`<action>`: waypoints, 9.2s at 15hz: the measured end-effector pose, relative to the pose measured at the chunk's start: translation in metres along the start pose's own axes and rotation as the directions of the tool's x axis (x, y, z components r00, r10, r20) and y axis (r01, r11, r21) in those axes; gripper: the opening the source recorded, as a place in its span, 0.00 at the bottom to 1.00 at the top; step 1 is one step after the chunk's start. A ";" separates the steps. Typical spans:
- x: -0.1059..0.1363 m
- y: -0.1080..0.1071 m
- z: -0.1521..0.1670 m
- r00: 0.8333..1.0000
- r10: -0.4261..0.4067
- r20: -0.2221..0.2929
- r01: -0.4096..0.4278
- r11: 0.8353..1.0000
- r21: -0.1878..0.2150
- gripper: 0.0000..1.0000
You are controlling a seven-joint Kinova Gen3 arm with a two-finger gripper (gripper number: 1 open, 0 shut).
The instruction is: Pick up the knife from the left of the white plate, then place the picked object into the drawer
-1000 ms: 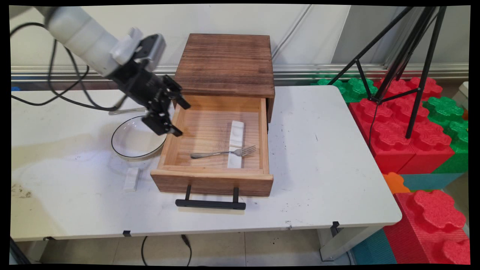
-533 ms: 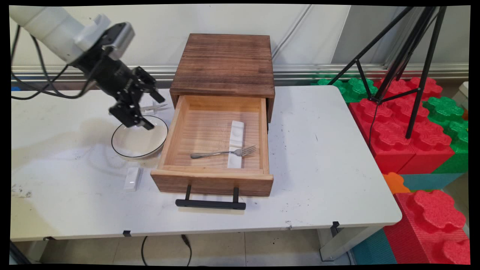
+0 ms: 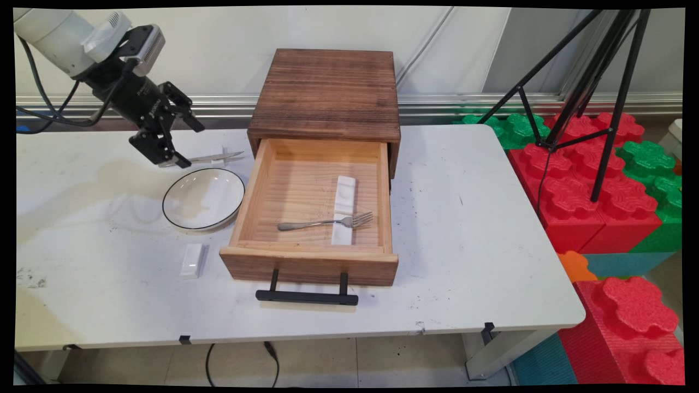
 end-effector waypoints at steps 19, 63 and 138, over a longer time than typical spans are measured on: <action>-0.106 -0.085 0.081 0.980 -0.040 0.196 0.030 0.998 0.052 1.00; -0.128 -0.120 0.115 0.983 -0.065 0.173 0.062 0.998 0.025 0.00; 0.146 -0.016 0.203 0.993 0.051 -0.102 -0.056 0.997 -0.044 1.00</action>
